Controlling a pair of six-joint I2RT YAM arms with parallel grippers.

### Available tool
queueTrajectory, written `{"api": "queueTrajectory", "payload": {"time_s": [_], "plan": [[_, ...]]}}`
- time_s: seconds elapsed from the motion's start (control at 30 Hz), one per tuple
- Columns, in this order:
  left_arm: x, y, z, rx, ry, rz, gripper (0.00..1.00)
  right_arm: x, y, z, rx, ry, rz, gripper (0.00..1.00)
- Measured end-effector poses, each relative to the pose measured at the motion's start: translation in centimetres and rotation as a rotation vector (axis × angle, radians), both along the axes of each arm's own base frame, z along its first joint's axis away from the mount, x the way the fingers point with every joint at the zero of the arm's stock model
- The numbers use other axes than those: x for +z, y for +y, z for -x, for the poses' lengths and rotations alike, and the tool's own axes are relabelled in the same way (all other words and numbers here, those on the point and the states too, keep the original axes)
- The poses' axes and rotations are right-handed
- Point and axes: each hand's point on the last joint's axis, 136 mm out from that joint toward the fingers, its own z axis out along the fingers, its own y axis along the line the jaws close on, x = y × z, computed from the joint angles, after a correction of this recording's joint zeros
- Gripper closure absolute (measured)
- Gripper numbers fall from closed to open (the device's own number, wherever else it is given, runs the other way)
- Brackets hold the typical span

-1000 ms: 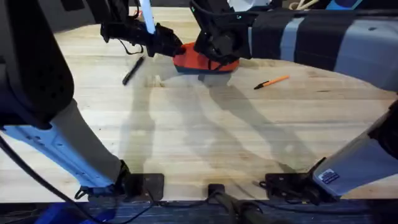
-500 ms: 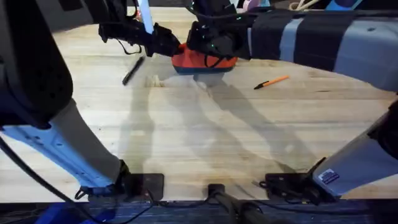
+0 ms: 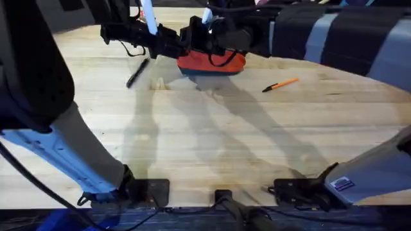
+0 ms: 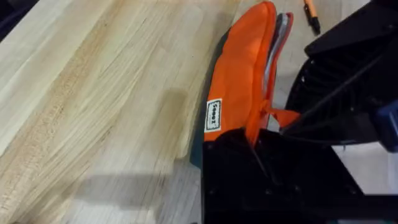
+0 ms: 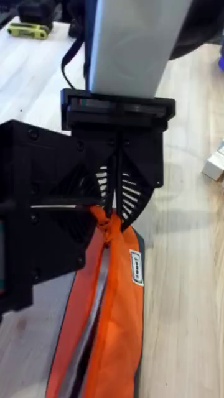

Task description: Unzip the bag, pick up the pens from the table one at a time and place them inside, then zip the bag closed.

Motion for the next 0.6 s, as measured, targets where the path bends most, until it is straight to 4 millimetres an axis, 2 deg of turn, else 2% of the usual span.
{"api": "queueTrajectory", "payload": {"time_s": [0.3, 0.33, 0.4, 0.53, 0.6], "plan": [[0.0, 0.0, 0.0, 0.000, 0.002, 0.000, 0.959, 0.1, 0.0, 0.1, 0.070, -0.054, 0.051, 0.967], [0.0, 0.0, 0.0, -0.001, 0.001, 0.000, 0.959, 0.2, -0.1, 0.1, 0.082, -0.065, 0.062, 0.903], [0.0, 0.0, 0.0, 0.000, 0.000, -0.002, 0.959, 1.2, -0.2, 0.3, 0.118, -0.109, 0.082, 0.630], [0.0, -0.1, -0.1, -0.001, -0.010, -0.002, 0.959, 4.2, -0.2, 2.5, 0.231, -0.202, 0.138, 0.063], [0.0, -0.1, -0.1, -0.001, -0.010, -0.002, 0.959, 5.5, -0.9, 3.6, 0.278, -0.247, 0.193, 0.011]]}}
